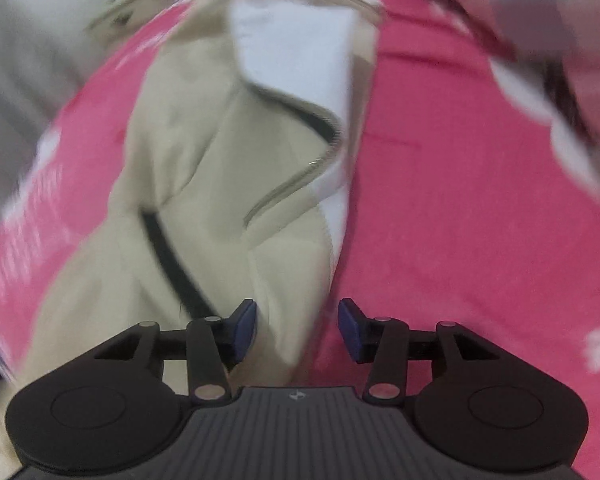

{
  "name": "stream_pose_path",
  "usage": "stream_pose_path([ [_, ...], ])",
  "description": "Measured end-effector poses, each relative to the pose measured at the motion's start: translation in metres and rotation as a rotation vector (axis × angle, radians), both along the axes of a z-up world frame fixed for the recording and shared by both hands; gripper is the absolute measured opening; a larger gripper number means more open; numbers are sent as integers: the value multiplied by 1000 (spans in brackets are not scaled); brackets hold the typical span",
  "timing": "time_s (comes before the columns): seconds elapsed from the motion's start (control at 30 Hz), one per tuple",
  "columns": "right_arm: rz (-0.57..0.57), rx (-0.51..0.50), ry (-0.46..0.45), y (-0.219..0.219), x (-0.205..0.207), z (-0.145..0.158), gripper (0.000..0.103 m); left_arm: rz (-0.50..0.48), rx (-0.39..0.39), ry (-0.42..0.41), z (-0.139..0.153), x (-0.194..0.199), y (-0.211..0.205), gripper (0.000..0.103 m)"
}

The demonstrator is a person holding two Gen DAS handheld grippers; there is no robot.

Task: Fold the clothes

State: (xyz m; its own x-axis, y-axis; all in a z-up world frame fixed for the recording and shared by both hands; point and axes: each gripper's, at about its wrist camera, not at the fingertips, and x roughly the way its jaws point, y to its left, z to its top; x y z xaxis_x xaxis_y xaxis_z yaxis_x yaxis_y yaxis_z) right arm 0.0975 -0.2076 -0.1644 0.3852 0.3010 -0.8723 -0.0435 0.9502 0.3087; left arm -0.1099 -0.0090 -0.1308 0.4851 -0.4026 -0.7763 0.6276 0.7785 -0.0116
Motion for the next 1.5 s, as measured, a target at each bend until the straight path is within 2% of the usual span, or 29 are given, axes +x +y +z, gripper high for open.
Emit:
stream_pose_path([
  [0.1,-51,78,-24,-14,0,8,19,28,4,12,1,0,8,25],
  [0.17,-69,124,-55,-22,-5,16,17,58,-2,25,2,2,14,21],
  [0.2,-76,152,-71,-26,-8,20,16,77,-8,29,2,2,17,9],
  [0.3,-113,261,-111,-39,-14,29,15,121,3,16,11,5,27,8],
  [0.4,-161,397,-176,-50,-23,46,15,176,40,-103,40,2,41,7],
  [0.47,-185,490,-231,-55,-29,61,15,247,37,-197,67,2,56,7],
  [0.53,-200,569,-282,-58,-36,77,15,345,-7,-285,101,5,78,6],
  [0.63,-183,627,-336,-56,-45,103,15,446,-139,-394,149,5,105,6],
  [0.7,-157,632,-346,-50,-52,119,15,468,-221,-449,176,0,114,6],
  [0.77,-126,592,-336,-43,-58,127,16,451,-269,-483,192,-10,115,6],
  [0.87,-65,472,-314,-33,-75,133,16,366,-261,-487,190,-27,103,6],
  [0.93,-36,375,-286,-30,-92,128,16,288,-224,-466,174,-39,91,6],
  [1.07,-35,223,-169,-38,-118,97,18,153,-161,-349,125,-53,77,6],
  [1.17,-53,165,-99,-52,-128,74,26,132,-111,-252,92,-53,76,6],
  [1.23,-84,185,-77,-66,-131,68,29,131,-81,-199,76,-50,77,6],
  [1.33,-175,283,-55,-89,-127,69,33,145,-74,-148,69,-46,89,6],
  [1.4,-223,321,-50,-99,-118,69,42,154,-89,-118,70,-40,94,6],
  [1.47,-260,349,-39,-105,-107,67,44,163,-92,-106,71,-38,95,6],
  [1.5,-260,360,-29,-106,-99,63,50,166,-93,-103,71,-38,95,6],
])
